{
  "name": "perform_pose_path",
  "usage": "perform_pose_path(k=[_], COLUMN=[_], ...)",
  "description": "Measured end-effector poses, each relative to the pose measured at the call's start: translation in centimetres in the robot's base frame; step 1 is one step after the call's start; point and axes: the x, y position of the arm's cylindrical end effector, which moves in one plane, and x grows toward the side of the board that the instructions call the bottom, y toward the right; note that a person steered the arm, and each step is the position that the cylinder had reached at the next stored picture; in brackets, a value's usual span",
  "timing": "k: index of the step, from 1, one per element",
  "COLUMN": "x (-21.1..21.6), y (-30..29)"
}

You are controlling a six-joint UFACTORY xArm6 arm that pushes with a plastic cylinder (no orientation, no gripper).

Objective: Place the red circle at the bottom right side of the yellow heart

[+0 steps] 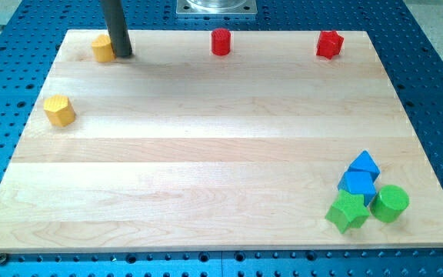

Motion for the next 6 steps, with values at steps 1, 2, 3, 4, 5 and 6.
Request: perform_pose_path(k=[1, 2, 3, 4, 5, 6], x=[-0.5, 2.3, 5.7, 5.9, 1.5, 0.9], y=[-0.7, 6.3, 14.7, 23.2, 25.9, 21.4])
